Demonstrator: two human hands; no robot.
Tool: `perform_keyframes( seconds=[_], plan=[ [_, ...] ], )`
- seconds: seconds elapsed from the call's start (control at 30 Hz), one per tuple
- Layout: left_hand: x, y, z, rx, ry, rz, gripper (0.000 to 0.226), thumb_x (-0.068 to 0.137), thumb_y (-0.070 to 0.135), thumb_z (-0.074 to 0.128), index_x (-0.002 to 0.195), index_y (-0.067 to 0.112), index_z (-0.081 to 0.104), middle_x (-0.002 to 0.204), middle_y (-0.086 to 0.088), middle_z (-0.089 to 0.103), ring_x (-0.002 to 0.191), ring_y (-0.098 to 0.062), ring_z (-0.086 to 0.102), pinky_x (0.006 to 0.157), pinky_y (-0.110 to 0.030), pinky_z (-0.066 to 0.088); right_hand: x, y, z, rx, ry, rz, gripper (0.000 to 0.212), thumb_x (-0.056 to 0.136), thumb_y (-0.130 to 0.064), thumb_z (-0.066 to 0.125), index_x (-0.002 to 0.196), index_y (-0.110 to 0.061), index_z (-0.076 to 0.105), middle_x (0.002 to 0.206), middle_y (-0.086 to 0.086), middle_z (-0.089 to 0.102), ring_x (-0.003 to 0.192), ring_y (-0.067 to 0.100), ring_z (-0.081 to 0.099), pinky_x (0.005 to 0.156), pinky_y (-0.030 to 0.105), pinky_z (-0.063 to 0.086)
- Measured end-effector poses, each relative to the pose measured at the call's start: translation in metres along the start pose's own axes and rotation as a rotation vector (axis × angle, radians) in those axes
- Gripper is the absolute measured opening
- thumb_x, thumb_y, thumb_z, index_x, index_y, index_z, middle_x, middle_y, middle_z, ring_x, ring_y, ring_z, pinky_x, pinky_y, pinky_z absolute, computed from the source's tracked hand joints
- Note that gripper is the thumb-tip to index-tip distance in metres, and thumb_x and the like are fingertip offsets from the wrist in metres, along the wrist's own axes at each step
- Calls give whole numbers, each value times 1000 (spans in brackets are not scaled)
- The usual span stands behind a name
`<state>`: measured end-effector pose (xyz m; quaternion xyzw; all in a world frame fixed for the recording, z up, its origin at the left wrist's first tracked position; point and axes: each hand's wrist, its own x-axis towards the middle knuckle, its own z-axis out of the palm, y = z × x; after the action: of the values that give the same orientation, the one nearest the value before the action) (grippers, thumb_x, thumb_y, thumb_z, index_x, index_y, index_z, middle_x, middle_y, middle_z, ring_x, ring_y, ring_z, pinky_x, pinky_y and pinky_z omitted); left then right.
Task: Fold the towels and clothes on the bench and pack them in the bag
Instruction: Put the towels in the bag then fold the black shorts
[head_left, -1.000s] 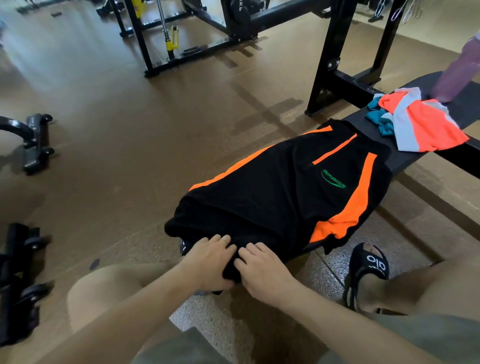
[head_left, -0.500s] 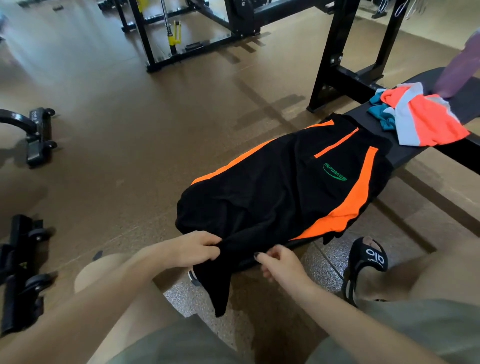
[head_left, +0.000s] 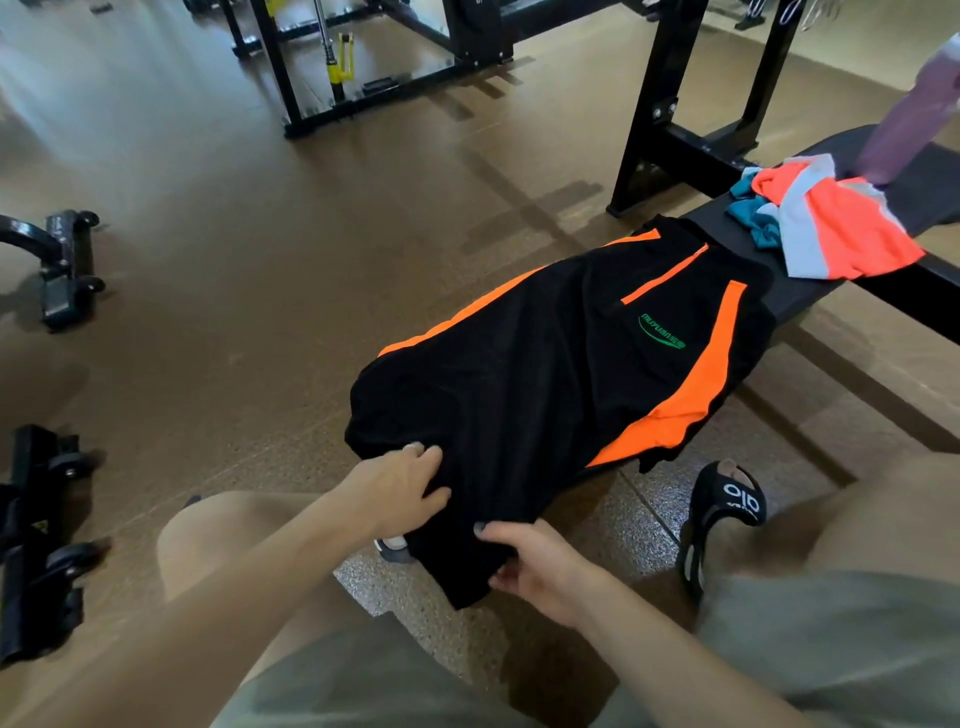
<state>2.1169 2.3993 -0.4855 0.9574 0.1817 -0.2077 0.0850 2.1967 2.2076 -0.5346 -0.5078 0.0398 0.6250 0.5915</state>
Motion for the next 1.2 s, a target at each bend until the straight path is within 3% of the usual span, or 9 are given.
perform_keyframes(
  seconds=[0.1, 0.23, 0.33, 0.43, 0.53, 0.73, 0.9, 1.07, 1.2],
  plan=[
    [12, 0, 10, 12, 10, -91, 44, 98, 49, 52, 125, 17, 39, 122, -7, 44, 113, -30, 53, 87, -41, 52, -7, 13, -12, -315, 47, 43, 39, 81, -17, 74, 118, -16, 63, 104, 5, 67, 74, 13, 55, 55, 23, 39],
    [24, -12, 20, -114, 49, -324, 51, 98, 42, 54, 130, 9, 33, 134, -20, 37, 120, -44, 50, 97, -46, 47, -11, 11, -24, -569, 51, 106, 36, 84, -21, 75, 116, -14, 60, 107, -4, 65, 90, 2, 57, 77, 17, 50],
    [34, -36, 24, -575, 66, -633, 64, 99, 44, 54, 141, 6, 22, 148, -29, 24, 126, -51, 46, 105, -50, 42, -2, -1, -30, -481, 180, 33, 48, 74, -25, 80, 115, -17, 55, 112, -7, 63, 101, 5, 57, 85, 19, 46],
    [42, -49, 32, -1251, 86, -949, 72, 95, 49, 59, 147, 12, 25, 143, -21, 43, 118, -45, 56, 99, -55, 51, 9, -14, -39, -57, 296, -53, 56, 72, -23, 77, 125, -15, 61, 122, 4, 70, 108, 18, 65, 87, 31, 46],
    [42, -39, 41, -1740, 11, -956, 56, 97, 59, 51, 131, 15, 45, 125, -9, 58, 109, -36, 63, 90, -49, 53, 7, -15, -37, 53, 285, -43, 48, 81, -26, 69, 127, -18, 59, 114, 8, 74, 103, 27, 71, 88, 36, 49],
    [43, -18, 61, -1900, 35, -952, 86, 84, 87, 36, 128, 16, 54, 121, -5, 63, 108, -26, 61, 92, -37, 51, 5, -6, -22, 342, 132, -27, 30, 91, -20, 61, 119, -10, 66, 109, 12, 72, 97, 28, 65, 95, 41, 50],
    [44, -22, 77, -1764, 197, -1028, 110, 60, 87, 65, 136, 9, 53, 120, -8, 67, 106, -30, 66, 100, -45, 53, 0, -7, -9, 440, 38, -16, 11, 81, -18, 65, 90, -13, 61, 71, 6, 54, 57, 17, 50, 70, 33, 46],
    [39, -13, 77, -1611, 298, -1041, 97, 75, 71, 68, 143, 7, 42, 131, -10, 60, 118, -34, 60, 107, -48, 48, -4, -13, -1, 532, -87, 23, 3, 80, -11, 57, 76, -11, 57, 70, 6, 45, 55, 18, 46, 71, 35, 50],
    [30, -14, 80, -1533, 340, -963, 49, 95, 44, 61, 130, 10, 54, 122, -5, 63, 114, -28, 62, 106, -46, 48, -2, -10, 0, 404, -120, 37, 12, 84, -5, 58, 94, -8, 64, 84, 9, 60, 75, 22, 58, 94, 46, 55]
  ],
)
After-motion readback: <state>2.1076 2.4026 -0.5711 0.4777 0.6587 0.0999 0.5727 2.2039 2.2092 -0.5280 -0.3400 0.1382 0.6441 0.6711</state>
